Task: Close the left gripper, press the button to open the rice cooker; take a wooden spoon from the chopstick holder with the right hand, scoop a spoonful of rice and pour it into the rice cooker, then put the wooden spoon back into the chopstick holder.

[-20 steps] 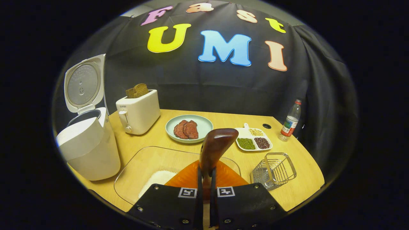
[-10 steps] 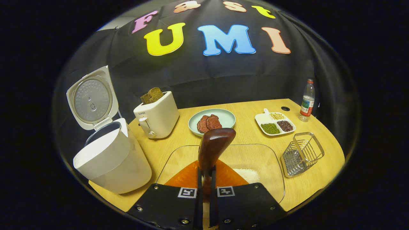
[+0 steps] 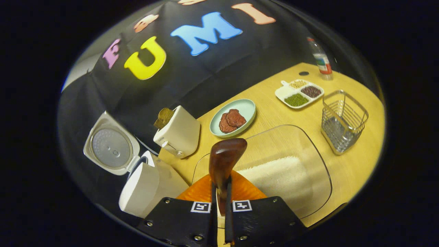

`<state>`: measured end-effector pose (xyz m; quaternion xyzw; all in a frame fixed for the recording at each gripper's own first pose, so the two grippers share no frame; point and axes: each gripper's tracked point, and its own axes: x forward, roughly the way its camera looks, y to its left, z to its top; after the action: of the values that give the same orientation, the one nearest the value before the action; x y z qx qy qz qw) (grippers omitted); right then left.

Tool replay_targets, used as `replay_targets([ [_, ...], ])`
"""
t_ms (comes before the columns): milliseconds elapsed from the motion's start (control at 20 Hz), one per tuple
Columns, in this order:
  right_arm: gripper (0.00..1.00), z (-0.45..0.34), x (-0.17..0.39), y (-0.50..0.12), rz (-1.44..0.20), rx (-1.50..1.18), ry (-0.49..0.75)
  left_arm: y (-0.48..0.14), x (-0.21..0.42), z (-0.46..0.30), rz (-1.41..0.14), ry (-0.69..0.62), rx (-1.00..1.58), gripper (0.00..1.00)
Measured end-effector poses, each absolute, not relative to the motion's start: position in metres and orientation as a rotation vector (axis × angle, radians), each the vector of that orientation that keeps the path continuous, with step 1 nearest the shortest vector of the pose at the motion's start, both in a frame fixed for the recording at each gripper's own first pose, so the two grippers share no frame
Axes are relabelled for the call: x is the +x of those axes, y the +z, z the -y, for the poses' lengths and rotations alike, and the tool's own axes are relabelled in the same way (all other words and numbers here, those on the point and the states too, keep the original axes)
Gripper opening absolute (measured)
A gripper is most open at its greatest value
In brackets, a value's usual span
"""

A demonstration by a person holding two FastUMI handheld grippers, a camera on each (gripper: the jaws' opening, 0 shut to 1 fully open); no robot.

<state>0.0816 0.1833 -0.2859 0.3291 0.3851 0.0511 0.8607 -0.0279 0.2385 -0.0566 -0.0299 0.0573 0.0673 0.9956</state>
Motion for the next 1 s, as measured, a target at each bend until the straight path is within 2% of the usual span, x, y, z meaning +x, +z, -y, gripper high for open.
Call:
replay_targets([
  [50,0.09,-0.176,0.081,-0.290,-0.820,0.745,0.087,-0.055,-0.027,-0.237,-0.113,0.131,-0.059,0.97],
  [100,0.09,-0.169,0.080,-0.291,-0.824,0.797,0.072,-0.053,-0.026,-0.234,-0.112,0.127,-0.058,0.93],
  [150,0.09,-0.164,0.081,-0.291,-0.821,0.852,0.063,-0.051,-0.026,-0.231,-0.109,0.123,-0.055,0.97],
  [200,0.09,-0.158,0.080,-0.291,-0.816,0.894,0.052,-0.050,-0.026,-0.229,-0.105,0.120,-0.053,0.97],
  [250,0.09,-0.152,0.080,-0.289,-0.808,0.926,0.045,-0.049,-0.026,-0.228,-0.103,0.117,-0.050,0.93],
  [300,0.09,-0.147,0.082,-0.288,-0.800,0.947,0.039,-0.048,-0.026,-0.225,-0.102,0.115,-0.048,0.97],
  [350,0.09,-0.142,0.083,-0.284,-0.790,0.966,0.036,-0.046,-0.026,-0.224,-0.099,0.114,-0.046,0.97],
  [400,0.09,-0.140,0.085,-0.280,-0.779,0.986,0.037,-0.045,-0.025,-0.221,-0.096,0.111,-0.047,0.93],
  [600,0.09,-0.138,0.092,-0.247,-0.738,1.113,0.075,-0.042,-0.025,-0.216,-0.083,0.109,-0.058,0.93],
  [700,0.09,-0.140,0.097,-0.230,-0.715,1.172,0.097,-0.042,-0.026,-0.216,-0.081,0.111,-0.069,0.97],
  [850,0.09,-0.148,0.108,-0.208,-0.681,1.208,0.137,-0.045,-0.029,-0.218,-0.083,0.116,-0.080,0.97],
  [900,0.08,-0.152,0.110,-0.199,-0.673,1.209,0.152,-0.047,-0.030,-0.220,-0.084,0.120,-0.081,0.93],
  [1000,0.08,-0.163,0.115,-0.181,-0.657,1.214,0.185,-0.049,-0.035,-0.226,-0.087,0.130,-0.080,0.93],
])
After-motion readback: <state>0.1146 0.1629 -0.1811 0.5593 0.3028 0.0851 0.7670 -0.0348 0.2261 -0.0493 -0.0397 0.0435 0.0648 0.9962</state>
